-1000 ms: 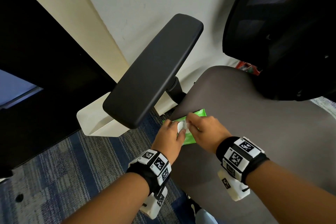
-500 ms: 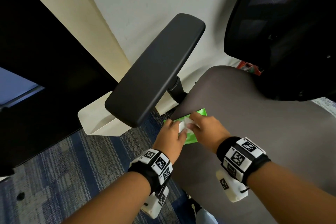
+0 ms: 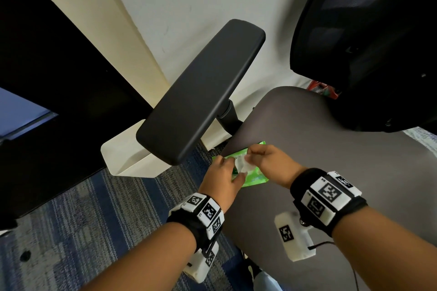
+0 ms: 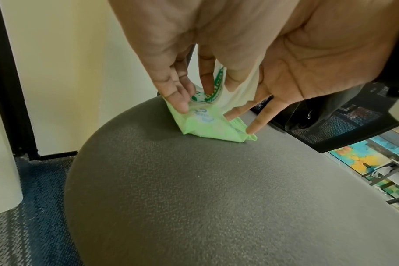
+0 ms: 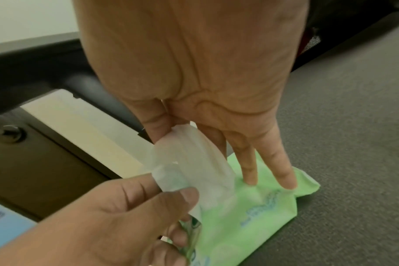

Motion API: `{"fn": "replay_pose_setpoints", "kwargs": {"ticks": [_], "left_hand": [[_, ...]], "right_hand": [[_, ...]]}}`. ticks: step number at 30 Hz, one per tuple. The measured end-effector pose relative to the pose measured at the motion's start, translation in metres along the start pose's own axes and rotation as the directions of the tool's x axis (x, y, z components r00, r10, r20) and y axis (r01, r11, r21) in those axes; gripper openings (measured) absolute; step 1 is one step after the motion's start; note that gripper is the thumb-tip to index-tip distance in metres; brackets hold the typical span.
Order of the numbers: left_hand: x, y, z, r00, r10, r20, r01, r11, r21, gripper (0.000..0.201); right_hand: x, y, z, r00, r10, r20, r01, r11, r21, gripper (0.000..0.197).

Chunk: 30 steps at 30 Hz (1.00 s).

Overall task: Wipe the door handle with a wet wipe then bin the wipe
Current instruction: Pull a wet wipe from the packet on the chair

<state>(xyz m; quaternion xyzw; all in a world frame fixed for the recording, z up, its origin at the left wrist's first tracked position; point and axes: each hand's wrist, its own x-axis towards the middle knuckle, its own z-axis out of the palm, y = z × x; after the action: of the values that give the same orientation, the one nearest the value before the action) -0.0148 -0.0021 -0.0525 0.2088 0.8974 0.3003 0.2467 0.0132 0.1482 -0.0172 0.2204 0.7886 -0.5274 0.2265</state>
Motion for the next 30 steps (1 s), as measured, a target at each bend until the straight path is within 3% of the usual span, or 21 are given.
{"fn": "replay_pose_setpoints", "kwargs": {"ticks": [3, 7, 9, 12, 15, 18, 22, 25, 26, 28, 30], "left_hand": [[-0.001, 0.000, -0.001, 1.000, -0.002, 0.003, 0.002, 1.000, 0.030, 0.032], [-0.002, 0.000, -0.001, 1.000, 0.013, 0.012, -0.013, 1.000, 0.012, 0.032], [-0.004, -0.001, -0.001, 0.999, 0.033, 0.021, -0.033, 0.999, 0.003, 0.034], [-0.006, -0.001, -0.001, 0.994, 0.101, 0.036, -0.103, 0.993, 0.057, 0.039], [-0.007, -0.003, 0.000, 0.984, 0.154, 0.087, -0.165, 0.978, 0.130, 0.044], [-0.006, -0.003, 0.000, 0.974, 0.172, 0.147, -0.204, 0.950, 0.236, 0.047], [-0.007, 0.001, -0.002, 0.980, 0.098, 0.176, -0.144, 0.951, 0.272, 0.041], [-0.006, 0.003, -0.001, 0.965, 0.116, 0.236, -0.204, 0.896, 0.394, 0.050], [-0.006, 0.004, 0.000, 0.961, 0.118, 0.250, -0.217, 0.882, 0.418, 0.052], [-0.005, 0.006, 0.000, 0.958, 0.101, 0.269, -0.218, 0.865, 0.452, 0.056], [-0.004, 0.008, 0.001, 0.956, 0.078, 0.282, -0.209, 0.856, 0.472, 0.059]], "right_hand": [[-0.001, -0.004, -0.005, 0.998, 0.059, -0.001, -0.058, 0.985, 0.162, 0.033], [-0.006, -0.009, -0.013, 0.983, 0.185, 0.008, -0.174, 0.908, 0.380, 0.011], [-0.006, -0.008, -0.015, 0.974, 0.224, 0.032, -0.212, 0.856, 0.471, 0.021], [-0.004, -0.006, -0.016, 0.971, 0.239, 0.020, -0.210, 0.805, 0.555, 0.015], [-0.004, -0.006, -0.015, 0.972, 0.235, -0.019, -0.181, 0.797, 0.576, 0.022], [-0.006, -0.008, -0.015, 0.970, 0.225, -0.091, -0.132, 0.803, 0.581, 0.013], [-0.001, -0.006, -0.018, 0.958, 0.172, -0.228, -0.049, 0.884, 0.464, 0.020], [0.000, -0.004, -0.019, 0.944, 0.148, -0.293, 0.005, 0.887, 0.463, 0.040], [0.000, -0.004, -0.020, 0.941, 0.150, -0.303, 0.013, 0.880, 0.475, 0.040], [0.000, -0.001, -0.022, 0.935, 0.155, -0.320, 0.020, 0.875, 0.484, 0.023], [0.003, 0.003, -0.024, 0.930, 0.165, -0.330, 0.023, 0.868, 0.497, 0.034]]}}
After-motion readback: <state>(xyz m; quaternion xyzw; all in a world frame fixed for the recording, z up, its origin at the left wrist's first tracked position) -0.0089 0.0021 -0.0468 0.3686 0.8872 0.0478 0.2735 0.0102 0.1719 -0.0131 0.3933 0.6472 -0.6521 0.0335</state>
